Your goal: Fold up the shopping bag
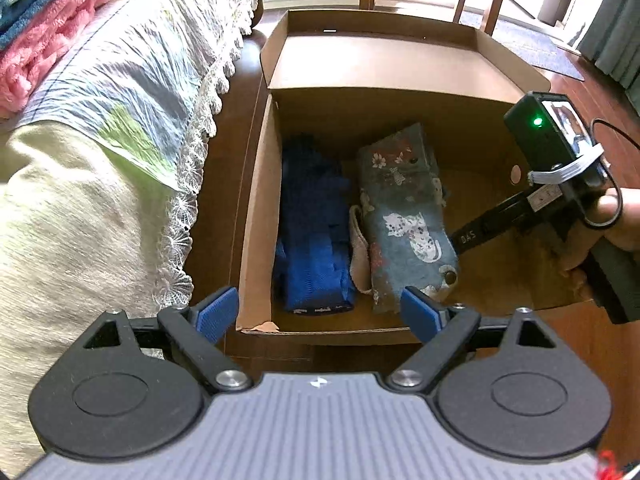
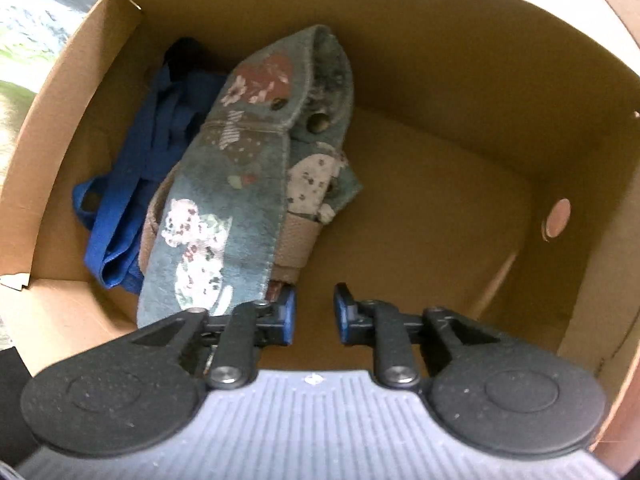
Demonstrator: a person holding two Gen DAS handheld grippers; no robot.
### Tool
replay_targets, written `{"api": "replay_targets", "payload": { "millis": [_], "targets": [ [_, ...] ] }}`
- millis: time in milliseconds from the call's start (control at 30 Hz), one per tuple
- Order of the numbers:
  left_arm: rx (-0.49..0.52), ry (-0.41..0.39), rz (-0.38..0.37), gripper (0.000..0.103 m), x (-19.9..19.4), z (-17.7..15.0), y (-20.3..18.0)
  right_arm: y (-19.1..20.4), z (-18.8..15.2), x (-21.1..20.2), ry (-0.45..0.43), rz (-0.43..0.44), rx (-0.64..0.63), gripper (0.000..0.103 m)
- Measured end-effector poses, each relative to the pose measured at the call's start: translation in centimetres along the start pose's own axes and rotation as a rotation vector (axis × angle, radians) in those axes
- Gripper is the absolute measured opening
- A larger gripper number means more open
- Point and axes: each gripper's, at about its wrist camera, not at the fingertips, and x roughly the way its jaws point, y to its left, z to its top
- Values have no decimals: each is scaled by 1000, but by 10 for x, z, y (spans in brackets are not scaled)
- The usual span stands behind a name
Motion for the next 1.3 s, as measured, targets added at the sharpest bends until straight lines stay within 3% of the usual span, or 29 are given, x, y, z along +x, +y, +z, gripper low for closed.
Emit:
{"api": "replay_targets", "payload": {
  "millis": [400, 800, 867, 967, 1133, 1300],
  "targets": [
    [-12, 2, -13, 89, -12, -1, -5, -4, 2, -12, -14, 7, 17, 21],
    [-89, -74, -31, 93, -49, 3, -9, -7, -22, -77, -194, 44, 45, 55],
    [-90, -91, -32, 93, -56, 3, -12, -2, -30, -91, -234, 31, 20, 67],
    [-94, -123, -27, 94, -67, 2, -15, 0, -45, -110, -282, 13, 0, 76],
    [-75, -183, 31, 95, -87, -3, -20, 13, -69, -137, -354, -3, -14, 93],
    [-64, -237, 112, 97, -110, -11, -29, 22, -91, -168, -418, -21, -11, 101]
  ]
}}
